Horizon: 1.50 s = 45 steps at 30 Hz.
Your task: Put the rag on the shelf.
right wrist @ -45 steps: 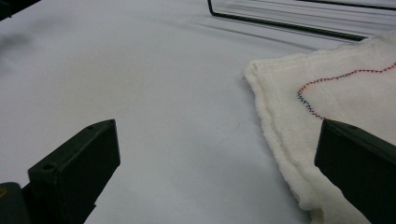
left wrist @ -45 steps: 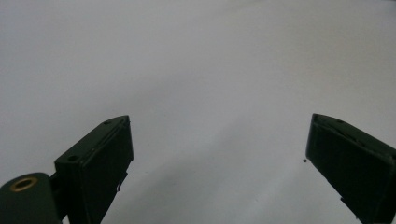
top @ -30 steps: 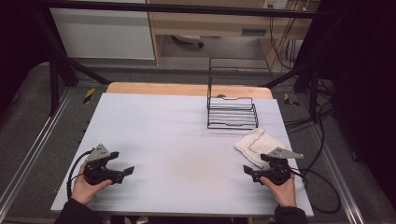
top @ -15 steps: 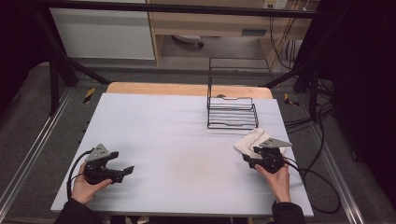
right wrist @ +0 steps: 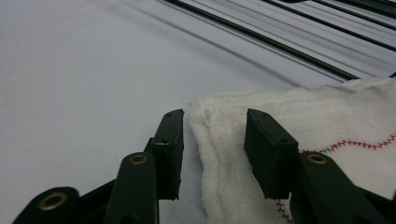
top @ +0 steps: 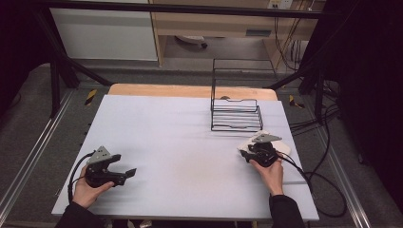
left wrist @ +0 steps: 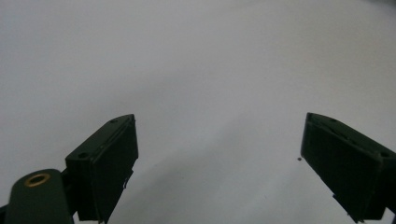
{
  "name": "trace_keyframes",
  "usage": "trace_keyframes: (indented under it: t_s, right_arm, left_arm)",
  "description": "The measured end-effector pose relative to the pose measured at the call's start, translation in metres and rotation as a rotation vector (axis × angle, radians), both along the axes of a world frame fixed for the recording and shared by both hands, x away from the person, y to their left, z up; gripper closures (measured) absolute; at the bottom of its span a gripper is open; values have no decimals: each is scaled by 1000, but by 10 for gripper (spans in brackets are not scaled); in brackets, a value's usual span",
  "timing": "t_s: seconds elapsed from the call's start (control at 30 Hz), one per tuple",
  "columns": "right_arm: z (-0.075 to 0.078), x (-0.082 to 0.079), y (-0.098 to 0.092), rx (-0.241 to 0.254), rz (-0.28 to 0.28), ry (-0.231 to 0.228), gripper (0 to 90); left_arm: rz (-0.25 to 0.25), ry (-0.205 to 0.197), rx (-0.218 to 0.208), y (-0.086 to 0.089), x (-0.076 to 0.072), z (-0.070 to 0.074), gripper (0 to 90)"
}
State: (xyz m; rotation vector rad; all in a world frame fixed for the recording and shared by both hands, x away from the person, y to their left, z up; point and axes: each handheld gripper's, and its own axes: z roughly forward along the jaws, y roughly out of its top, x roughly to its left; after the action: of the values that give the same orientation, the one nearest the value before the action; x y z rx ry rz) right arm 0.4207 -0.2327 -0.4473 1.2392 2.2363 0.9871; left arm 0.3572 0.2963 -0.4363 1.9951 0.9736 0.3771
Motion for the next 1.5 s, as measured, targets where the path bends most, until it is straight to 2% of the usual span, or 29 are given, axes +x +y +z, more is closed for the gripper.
trace_keyframes:
  t_s: [0.3, 0.37, 0.4, 0.43, 0.5, 0.63, 0.87, 0.9, 0.97, 1.1, 1.23, 1.3, 1.4, 1.5]
  right_arm:
    - [-4, 2, 3, -72, 2, -37, 643]
    - [-4, 2, 6, -121, 7, -53, 686]
    - [-4, 2, 6, -121, 7, -53, 686]
    - [-4, 1, 7, -150, 9, -64, 714]
    - [-5, 1, 8, -161, 7, -72, 741]
    - [-4, 2, 7, -157, -6, -65, 798]
    - [-2, 1, 5, -133, -22, -64, 826]
    - [0, 0, 5, -122, -23, -77, 830]
    - [1, -1, 4, -112, -22, -80, 831]
    - [8, -6, 0, -61, -22, -86, 833]
    - [7, -6, 0, -72, -14, -85, 830]
    - [-1, -2, 5, -114, -6, -75, 821]
    - [-3, 1, 6, -120, -5, -69, 811]
    - [-4, 0, 5, -104, -6, -69, 780]
  left_arm:
    - [0, 0, 1, 0, 0, 0, 118]
    - [0, 2, 1, 0, 0, 0, 119]
    - [0, 3, 0, 0, 0, 0, 119]
    - [1, 3, -1, 0, 0, 0, 119]
    - [1, 3, 0, 0, 0, 0, 121]
    - [2, 4, 0, 0, 0, 0, 121]
    - [4, 5, 0, 1, 0, 0, 124]
    - [3, 5, -1, 1, 0, 0, 124]
    - [4, 5, -1, 1, 0, 0, 125]
    - [3, 6, 1, 2, 0, 0, 126]
    - [3, 7, 1, 0, 0, 0, 127]
    - [3, 8, 2, 0, 0, 0, 127]
    - [4, 8, 2, 0, 0, 0, 127]
    - [4, 9, 2, 1, 0, 0, 127]
